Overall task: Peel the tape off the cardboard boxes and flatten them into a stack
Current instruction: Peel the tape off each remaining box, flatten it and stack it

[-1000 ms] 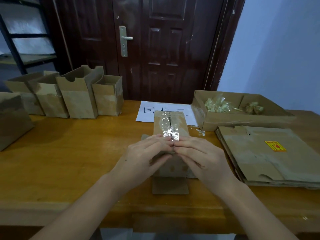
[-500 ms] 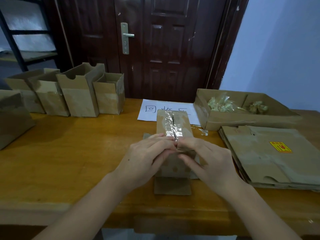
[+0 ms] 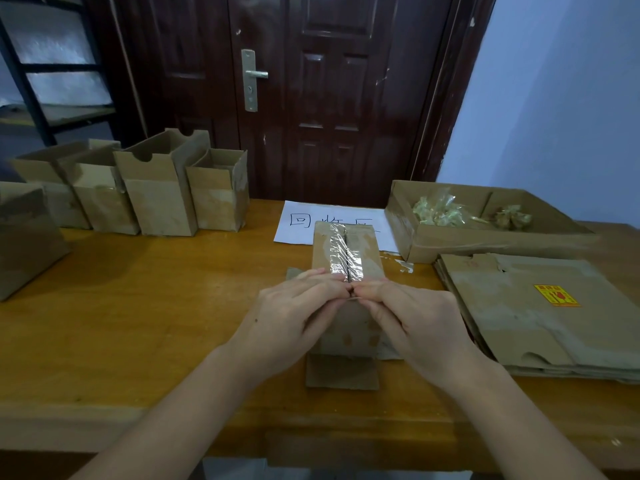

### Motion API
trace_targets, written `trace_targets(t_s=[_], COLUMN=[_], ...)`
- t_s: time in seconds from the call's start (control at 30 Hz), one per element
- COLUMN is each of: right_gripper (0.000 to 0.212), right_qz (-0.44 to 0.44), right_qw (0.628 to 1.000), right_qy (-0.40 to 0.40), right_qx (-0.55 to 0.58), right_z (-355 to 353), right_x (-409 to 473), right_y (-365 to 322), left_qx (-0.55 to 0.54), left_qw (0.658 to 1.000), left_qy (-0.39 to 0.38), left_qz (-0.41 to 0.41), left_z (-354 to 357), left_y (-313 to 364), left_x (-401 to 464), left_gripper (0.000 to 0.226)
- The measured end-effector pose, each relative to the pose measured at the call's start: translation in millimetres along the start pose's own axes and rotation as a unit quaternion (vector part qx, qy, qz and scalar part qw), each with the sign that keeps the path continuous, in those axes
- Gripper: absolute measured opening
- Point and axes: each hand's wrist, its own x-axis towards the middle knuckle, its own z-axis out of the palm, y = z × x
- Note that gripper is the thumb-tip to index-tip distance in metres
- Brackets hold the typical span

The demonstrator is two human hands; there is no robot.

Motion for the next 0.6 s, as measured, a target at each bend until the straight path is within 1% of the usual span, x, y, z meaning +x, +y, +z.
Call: trace_targets(t_s=[0.13, 0.27, 0.37, 0.47, 0.6], right_gripper=[0.030, 0.027, 0.026, 0.027, 0.027], right_qz=[-0.004, -0.002, -0.006, -0.017, -0.049], right_qw=[1.000, 1.000, 0.999, 0.997, 0.993], right_qy=[0.008, 0.016, 0.036, 0.075, 0.092], right_qx=[-0.022, -0.020, -0.022, -0.027, -0.051], right_z=[0, 0, 2, 5, 9], right_x=[4, 6, 6, 8, 6], right_y=[-1, 0, 0, 0, 2], left_qx=[0.009, 0.006, -0.011, -0.026, -0.073], left_qw=[1.000, 0.999, 0.999, 0.998, 0.992], left_qy=[0.014, 0.020, 0.026, 0.013, -0.008], left_qz=[-0.009, -0.035, -0.041, -0.062, -0.103], left_z=[0, -1, -1, -1, -6], left_y=[3, 6, 7, 8, 14], left_x=[3, 6, 7, 5, 7], left_gripper=[0.022, 0.027, 0.023, 0.020, 0.030])
